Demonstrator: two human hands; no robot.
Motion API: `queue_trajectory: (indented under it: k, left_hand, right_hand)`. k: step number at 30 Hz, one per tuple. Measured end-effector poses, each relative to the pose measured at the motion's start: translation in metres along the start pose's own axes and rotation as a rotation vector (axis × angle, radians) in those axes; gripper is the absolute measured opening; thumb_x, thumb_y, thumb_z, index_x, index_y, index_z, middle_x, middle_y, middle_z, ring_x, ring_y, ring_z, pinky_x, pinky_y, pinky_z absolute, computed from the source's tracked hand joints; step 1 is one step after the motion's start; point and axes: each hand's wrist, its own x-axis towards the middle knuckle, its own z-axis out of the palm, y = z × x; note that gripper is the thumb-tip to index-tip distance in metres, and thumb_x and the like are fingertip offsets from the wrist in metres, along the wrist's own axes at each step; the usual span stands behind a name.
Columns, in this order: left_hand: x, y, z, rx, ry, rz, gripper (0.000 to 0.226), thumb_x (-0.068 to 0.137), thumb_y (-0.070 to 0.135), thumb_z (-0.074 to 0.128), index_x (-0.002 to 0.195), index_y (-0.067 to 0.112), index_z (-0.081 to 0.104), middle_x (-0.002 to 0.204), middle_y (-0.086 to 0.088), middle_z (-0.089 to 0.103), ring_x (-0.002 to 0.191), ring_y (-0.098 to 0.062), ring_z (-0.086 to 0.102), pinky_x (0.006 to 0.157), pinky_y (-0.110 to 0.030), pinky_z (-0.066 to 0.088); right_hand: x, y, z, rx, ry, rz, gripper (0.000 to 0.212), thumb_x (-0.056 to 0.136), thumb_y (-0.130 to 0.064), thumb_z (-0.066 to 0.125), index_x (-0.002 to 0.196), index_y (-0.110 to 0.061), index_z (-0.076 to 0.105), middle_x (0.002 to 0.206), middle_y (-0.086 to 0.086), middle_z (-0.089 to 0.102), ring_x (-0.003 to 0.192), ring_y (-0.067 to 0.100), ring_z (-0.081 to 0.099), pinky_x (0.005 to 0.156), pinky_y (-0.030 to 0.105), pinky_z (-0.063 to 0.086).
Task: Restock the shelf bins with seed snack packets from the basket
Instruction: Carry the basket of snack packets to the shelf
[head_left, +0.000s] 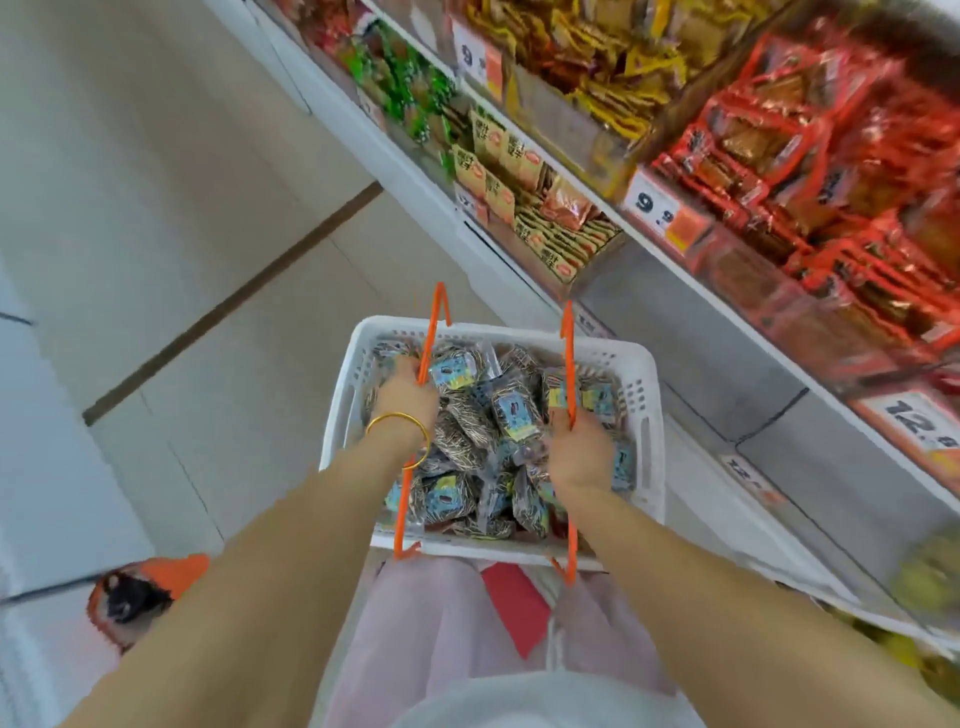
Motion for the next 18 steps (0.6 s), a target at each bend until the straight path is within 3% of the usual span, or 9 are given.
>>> queue_trajectory:
  k: [4,6,10,14,18]
  left_hand:
    - [0.049,-0.016,0.008,0.121,-0.196,0.094,0.021,0.094,0.013,0.035,0.112,0.024,0.038,0.080,-0.015,0.061,0.065,-0.037,0.061,0.066,-0.051,0.056]
    - [0.068,-0.025,0.012,0.143,-0.279,0.143,0.019,0.094,0.013,0.033,0.108,0.024,0.037,0.077,-0.016,0.059,0.064,-0.037,0.061,0.066,-0.051,0.056]
    - [0.078,-0.031,0.035,0.175,-0.398,0.249,0.016,0.093,0.010,0.030,0.100,0.023,0.034,0.067,-0.010,0.047,0.058,-0.030,0.051,0.058,-0.051,0.051]
    - [0.076,-0.031,0.063,0.177,-0.432,0.276,0.014,0.094,0.009,0.030,0.100,0.020,0.036,0.071,-0.012,0.049,0.053,-0.028,0.048,0.053,-0.040,0.046]
    - [0.062,-0.027,0.103,0.212,-0.454,0.314,0.012,0.094,0.008,0.032,0.093,0.019,0.037,0.070,-0.011,0.048,0.056,-0.028,0.048,0.057,-0.047,0.051]
  right_hand:
    - [0.006,0.012,0.033,0.160,0.183,0.164,0.034,0.098,-0.040,0.037,0.096,-0.011,0.056,0.081,0.009,0.063,0.071,0.029,0.061,0.064,0.041,0.051]
    - [0.002,0.022,0.047,0.207,0.281,0.218,0.028,0.097,-0.039,0.040,0.098,-0.014,0.054,0.077,0.014,0.062,0.066,0.031,0.062,0.063,0.047,0.054]
    - [-0.008,0.041,0.056,0.200,0.358,0.276,0.019,0.100,-0.028,0.039,0.086,-0.015,0.044,0.058,0.004,0.047,0.050,0.025,0.047,0.051,0.041,0.046]
    - [-0.010,0.071,0.058,0.197,0.404,0.323,0.027,0.101,-0.025,0.039,0.080,-0.008,0.044,0.059,0.004,0.044,0.051,0.024,0.044,0.044,0.030,0.032]
    - [-0.011,0.109,0.041,0.131,0.402,0.355,0.029,0.102,-0.029,0.036,0.085,-0.007,0.046,0.061,0.001,0.044,0.047,0.015,0.039,0.039,0.025,0.025]
